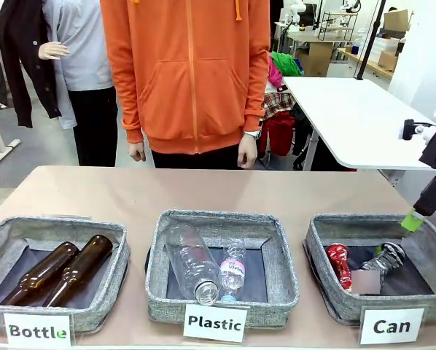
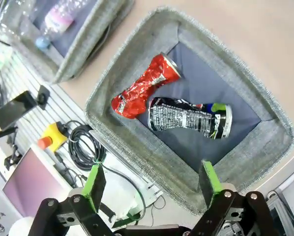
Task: Sort the can waste into the basket.
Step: Pick up the can waste from the table and place it in the right Fabric basket.
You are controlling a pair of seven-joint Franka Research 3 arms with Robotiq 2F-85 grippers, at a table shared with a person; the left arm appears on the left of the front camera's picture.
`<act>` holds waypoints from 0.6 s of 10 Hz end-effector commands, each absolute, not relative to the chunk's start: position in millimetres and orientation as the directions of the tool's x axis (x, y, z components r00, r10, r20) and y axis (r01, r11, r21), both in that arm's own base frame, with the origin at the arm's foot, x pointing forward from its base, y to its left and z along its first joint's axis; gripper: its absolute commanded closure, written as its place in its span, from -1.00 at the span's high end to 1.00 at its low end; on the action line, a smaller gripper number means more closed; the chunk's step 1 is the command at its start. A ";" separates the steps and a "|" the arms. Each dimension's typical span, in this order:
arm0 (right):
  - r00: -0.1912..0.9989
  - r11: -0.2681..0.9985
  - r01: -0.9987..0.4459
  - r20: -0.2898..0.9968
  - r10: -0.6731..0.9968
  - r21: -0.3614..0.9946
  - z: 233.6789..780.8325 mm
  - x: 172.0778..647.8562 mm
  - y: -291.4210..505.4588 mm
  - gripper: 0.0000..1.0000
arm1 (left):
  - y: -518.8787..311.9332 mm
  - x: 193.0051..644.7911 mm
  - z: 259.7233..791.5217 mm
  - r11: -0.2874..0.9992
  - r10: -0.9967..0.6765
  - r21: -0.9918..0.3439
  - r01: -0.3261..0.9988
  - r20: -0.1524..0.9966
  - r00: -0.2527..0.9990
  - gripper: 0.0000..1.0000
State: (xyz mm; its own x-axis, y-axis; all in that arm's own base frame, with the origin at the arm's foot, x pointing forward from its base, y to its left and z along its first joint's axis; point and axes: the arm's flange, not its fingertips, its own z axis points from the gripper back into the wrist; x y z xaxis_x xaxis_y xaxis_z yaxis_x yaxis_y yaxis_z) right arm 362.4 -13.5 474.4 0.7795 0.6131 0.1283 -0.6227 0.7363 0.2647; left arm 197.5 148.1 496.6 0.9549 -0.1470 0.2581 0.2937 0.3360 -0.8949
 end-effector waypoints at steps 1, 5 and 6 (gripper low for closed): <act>0.806 0.738 -0.587 0.148 0.574 0.334 472.6 363.7 -14.7 1.00 | 146.0 199.5 497.2 0.327 -0.142 -0.895 0.302 0.270 0.952 1.00; 0.957 0.511 -0.213 0.072 0.281 0.833 498.6 340.9 -48.3 1.00 | 146.0 199.5 497.2 0.327 -0.142 -0.895 0.302 0.270 0.952 1.00; 0.995 0.295 -0.045 0.015 0.102 0.954 503.8 330.7 -63.5 1.00 | 146.0 199.5 497.2 0.327 -0.142 -0.895 0.302 0.270 0.952 1.00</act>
